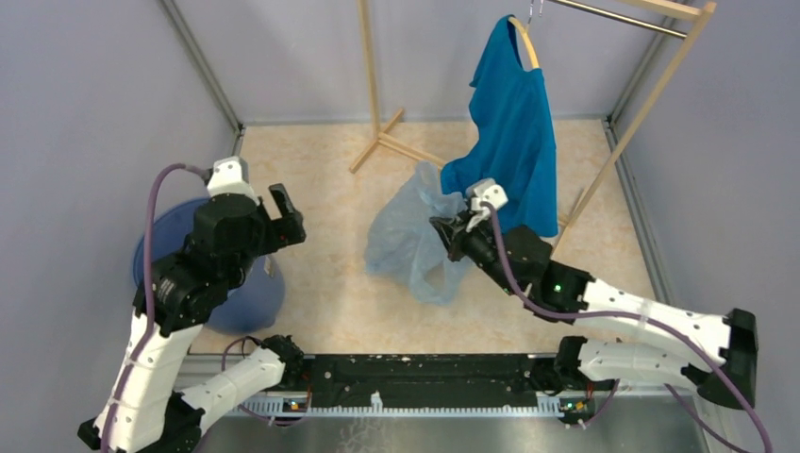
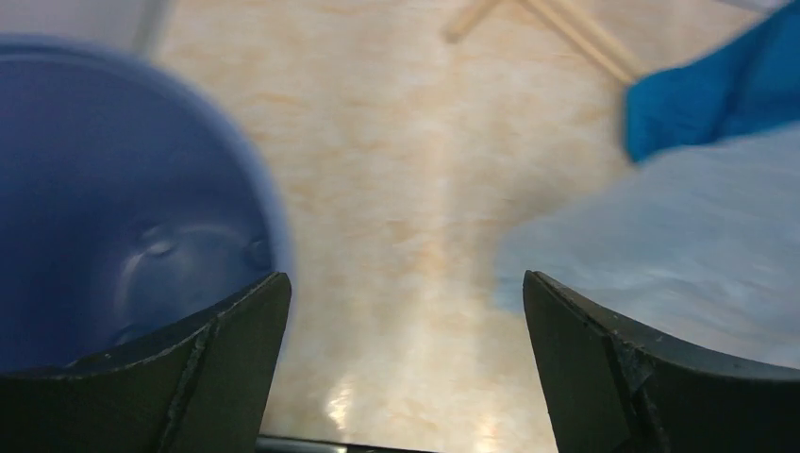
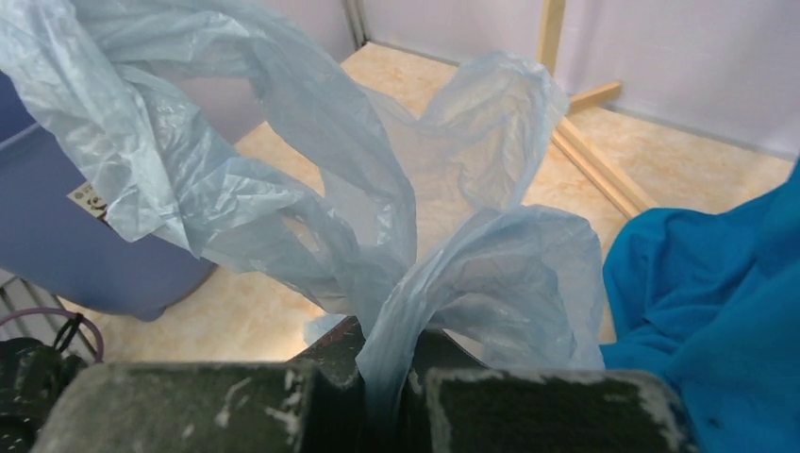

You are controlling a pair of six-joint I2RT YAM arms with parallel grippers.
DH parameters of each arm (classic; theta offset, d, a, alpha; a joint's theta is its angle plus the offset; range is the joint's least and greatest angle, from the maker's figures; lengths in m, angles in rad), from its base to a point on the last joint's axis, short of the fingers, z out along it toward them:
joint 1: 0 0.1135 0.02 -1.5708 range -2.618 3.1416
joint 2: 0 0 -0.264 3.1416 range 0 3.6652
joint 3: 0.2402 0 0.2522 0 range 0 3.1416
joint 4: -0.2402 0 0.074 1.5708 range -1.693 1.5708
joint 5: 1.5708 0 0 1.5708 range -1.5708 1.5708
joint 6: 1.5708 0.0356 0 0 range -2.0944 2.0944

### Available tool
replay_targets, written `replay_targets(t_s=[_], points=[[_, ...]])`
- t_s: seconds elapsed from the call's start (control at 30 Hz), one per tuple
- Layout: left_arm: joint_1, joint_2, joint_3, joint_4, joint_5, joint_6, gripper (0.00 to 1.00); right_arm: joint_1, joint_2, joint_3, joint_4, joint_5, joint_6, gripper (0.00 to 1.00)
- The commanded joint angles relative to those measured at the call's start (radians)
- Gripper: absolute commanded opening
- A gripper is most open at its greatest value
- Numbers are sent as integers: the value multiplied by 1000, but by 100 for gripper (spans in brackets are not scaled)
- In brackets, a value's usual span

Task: Put the trash bags into the trash bin

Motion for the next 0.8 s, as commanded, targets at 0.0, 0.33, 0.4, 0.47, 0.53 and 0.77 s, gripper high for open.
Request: replay_targets(t_s=[0.0, 0.33, 0.4, 0.47, 0.53, 0.77], points=[[-2, 10, 13, -242, -379, -60, 99, 2, -147, -36, -70, 23, 24, 0], [0, 94, -140, -278, -378, -206, 84, 2, -259, -27, -184, -13, 38, 0], [1, 81, -157, -241, -368, -183, 71, 2, -275, -20, -203, -21, 46, 0], [-1, 65, -181, -195, -352, -150, 60, 2, -295, -11, -218, -19, 46, 0], [0, 55, -192, -155, -320, -120, 45, 2, -317, 3, -238, -9, 41, 0], [1, 65, -166, -37, -197, 12, 11, 2, -373, 79, -319, 57, -3, 0]])
